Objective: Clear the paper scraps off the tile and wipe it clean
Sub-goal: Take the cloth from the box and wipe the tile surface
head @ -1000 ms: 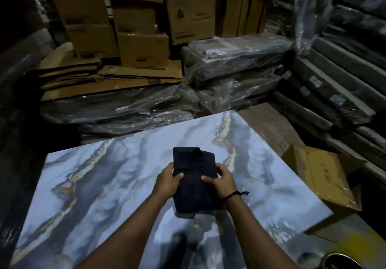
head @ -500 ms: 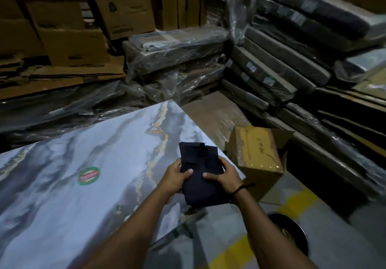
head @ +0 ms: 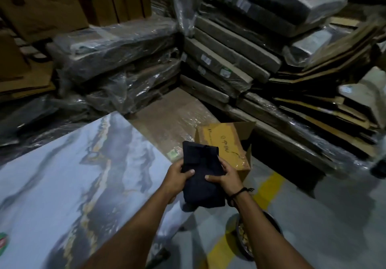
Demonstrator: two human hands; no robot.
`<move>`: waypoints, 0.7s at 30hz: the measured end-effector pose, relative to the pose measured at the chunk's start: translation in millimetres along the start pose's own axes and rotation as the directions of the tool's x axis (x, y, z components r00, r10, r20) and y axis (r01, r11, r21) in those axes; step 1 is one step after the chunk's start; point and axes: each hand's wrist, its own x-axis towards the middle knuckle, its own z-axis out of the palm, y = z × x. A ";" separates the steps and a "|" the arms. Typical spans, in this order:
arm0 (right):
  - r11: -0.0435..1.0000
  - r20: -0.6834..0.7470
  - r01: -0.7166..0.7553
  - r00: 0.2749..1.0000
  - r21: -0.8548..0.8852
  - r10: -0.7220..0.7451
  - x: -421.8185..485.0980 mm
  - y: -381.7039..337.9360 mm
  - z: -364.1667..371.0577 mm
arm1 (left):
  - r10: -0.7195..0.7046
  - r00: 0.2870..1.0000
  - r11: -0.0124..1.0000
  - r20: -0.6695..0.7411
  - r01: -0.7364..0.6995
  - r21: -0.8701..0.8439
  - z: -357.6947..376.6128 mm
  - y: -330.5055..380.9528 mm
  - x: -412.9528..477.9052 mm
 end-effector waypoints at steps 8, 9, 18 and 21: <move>1.000 -0.100 0.001 0.995 0.004 -0.001 62.6 -0.6 -43.1 | -0.013 0.998 0.999 0.063 0.011 0.044 47.1 1.3 79.4; 1.000 -0.114 0.001 0.993 -0.002 -0.001 71.0 0.1 -48.3 | -0.023 0.998 0.999 0.050 0.021 0.040 51.7 0.6 89.6; 0.982 -0.066 -0.037 0.998 -0.185 0.026 173.7 24.9 -102.4 | -0.279 0.959 0.960 -0.052 0.279 -0.005 82.3 -15.6 194.7; 0.980 -0.044 -0.064 0.997 -0.190 0.057 214.6 42.3 -116.5 | -0.341 0.939 0.940 -0.052 0.341 -0.007 97.2 -32.4 233.9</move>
